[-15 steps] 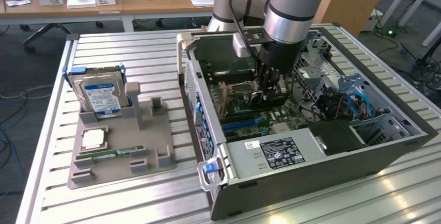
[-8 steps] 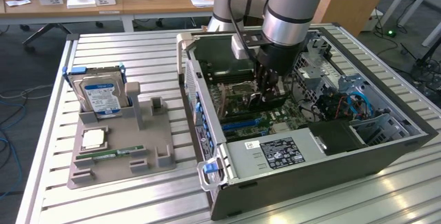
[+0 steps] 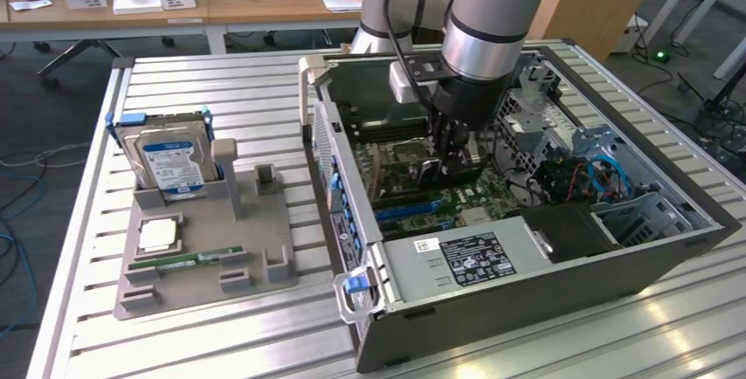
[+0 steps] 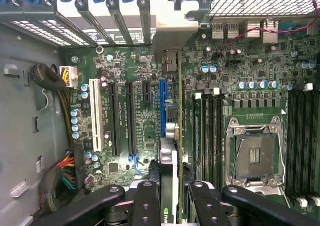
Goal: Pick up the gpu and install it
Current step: 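Insert the gpu into the slot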
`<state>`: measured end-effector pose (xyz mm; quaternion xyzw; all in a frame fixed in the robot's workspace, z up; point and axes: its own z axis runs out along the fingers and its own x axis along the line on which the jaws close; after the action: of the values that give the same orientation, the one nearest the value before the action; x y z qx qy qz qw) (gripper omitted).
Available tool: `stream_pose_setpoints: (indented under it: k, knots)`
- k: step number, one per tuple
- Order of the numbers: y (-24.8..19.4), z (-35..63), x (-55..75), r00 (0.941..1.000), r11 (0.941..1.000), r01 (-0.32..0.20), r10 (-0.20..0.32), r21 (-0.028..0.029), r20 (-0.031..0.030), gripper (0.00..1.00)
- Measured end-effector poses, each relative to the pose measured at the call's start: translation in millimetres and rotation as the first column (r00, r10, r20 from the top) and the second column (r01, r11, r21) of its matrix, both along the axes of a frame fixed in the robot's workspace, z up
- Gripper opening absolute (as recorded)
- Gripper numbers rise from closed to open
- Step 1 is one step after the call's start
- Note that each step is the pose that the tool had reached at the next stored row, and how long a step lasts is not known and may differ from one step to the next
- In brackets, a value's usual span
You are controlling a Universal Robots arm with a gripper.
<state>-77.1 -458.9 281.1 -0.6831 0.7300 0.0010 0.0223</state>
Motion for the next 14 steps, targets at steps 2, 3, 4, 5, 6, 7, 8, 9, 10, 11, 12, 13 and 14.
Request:
stream_pose_setpoints:
  k: [2, 3, 4, 5, 6, 7, 8, 9, 10, 11, 12, 13, 14]
  knots:
    - [0.0, -0.6, -1.1, 1.0, 1.0, 0.0, 0.0, 0.0, 0.0, 0.27]
    - [0.0, -0.8, -1.7, 1.0, 1.0, 0.0, 0.0, 0.0001, 0.0, 0.27]
    - [0.0, -1.0, -2.3, 1.0, 1.0, 0.0, 0.0, 0.0001, 0.0001, 0.27]
    - [0.0, -1.2, -2.9, 1.0, 1.0, 0.0, 0.0, 0.0002, 0.0, 0.27]
    - [0.0, -1.2, -3.0, 1.0, 1.0, 0.0, 0.0, 0.0001, 0.0, 0.27]
    - [0.0, -1.2, -3.0, 1.0, 1.0, 0.0, 0.0, 0.0001, 0.0001, 0.27]
    - [0.0, -1.2, -3.0, 1.0, 1.0, 0.0, 0.0, 0.0001, 0.0, 0.27]
    - [0.0, -1.2, -3.0, 1.0, 1.0, 0.0, 0.0, 0.0002, 0.0001, 0.27]
    - [0.0, -1.2, -3.0, 1.0, 1.0, 0.0, 0.0, 0.0001, 0.0001, 0.27]
    - [0.0, -1.2, -3.0, 1.0, 1.0, 0.0, 0.0, 0.0002, 0.0001, 0.27]
    - [0.0, -1.2, -3.1, 1.0, 1.0, 0.0, 0.0, 0.0002, 0.0001, 0.27]
    - [-0.4, -1.3, -3.2, 1.0, 1.0, 0.0, 0.0, 0.0004, 0.0001, 0.27]
    - [-0.9, -1.3, -3.3, 1.0, 1.0, 0.0, 0.0, 0.0003, 0.0001, 0.27]
